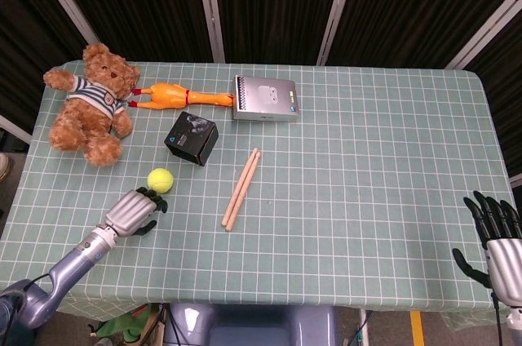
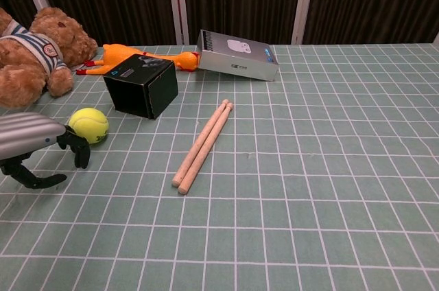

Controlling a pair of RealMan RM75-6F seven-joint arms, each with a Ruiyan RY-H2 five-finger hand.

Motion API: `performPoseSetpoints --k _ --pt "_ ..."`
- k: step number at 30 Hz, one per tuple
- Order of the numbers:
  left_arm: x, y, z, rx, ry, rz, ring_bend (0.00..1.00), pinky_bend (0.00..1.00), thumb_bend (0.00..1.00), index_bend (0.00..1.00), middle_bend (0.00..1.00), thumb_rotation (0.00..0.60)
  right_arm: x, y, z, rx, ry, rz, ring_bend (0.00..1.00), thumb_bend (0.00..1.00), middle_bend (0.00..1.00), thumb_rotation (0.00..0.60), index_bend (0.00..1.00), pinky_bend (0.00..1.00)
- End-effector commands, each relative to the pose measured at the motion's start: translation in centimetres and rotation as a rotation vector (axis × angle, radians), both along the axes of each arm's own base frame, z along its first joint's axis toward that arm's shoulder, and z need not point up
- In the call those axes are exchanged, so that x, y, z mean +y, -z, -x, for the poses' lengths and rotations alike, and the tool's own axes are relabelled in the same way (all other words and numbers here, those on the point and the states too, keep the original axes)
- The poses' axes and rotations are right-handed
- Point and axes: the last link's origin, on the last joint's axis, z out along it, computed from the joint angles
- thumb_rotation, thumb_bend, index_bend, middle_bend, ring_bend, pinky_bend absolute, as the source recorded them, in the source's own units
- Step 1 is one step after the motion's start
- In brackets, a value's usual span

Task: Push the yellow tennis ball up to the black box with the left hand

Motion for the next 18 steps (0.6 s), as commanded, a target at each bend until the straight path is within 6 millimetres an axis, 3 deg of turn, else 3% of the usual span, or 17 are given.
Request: performPoseSetpoints --k 1,14,18 --pt "0.5 0.2 -0.2 0.005 0.016 -0.004 0.25 0.3 0.39 0.39 0.36 0.6 -0.1 -0.1 0.0 0.001 0.002 0.002 0.0 0.34 0.0 0.6 0.0 0.0" --pt "2.7 0.2 -1.2 0.074 0.055 0.007 0.25 0.29 0.4 0.39 0.36 0.6 0.1 -0.5 0.2 -0.004 0.013 0.023 0.0 0.34 0.0 0.6 0.0 0.0" --pt "2.6 -0.3 -1.2 0.076 0.049 0.025 0.25 0.33 0.41 0.4 0.37 0.6 0.1 -0.8 0.3 -0.011 0.016 0.034 0.0 0.34 0.0 0.6 0.0 0.0"
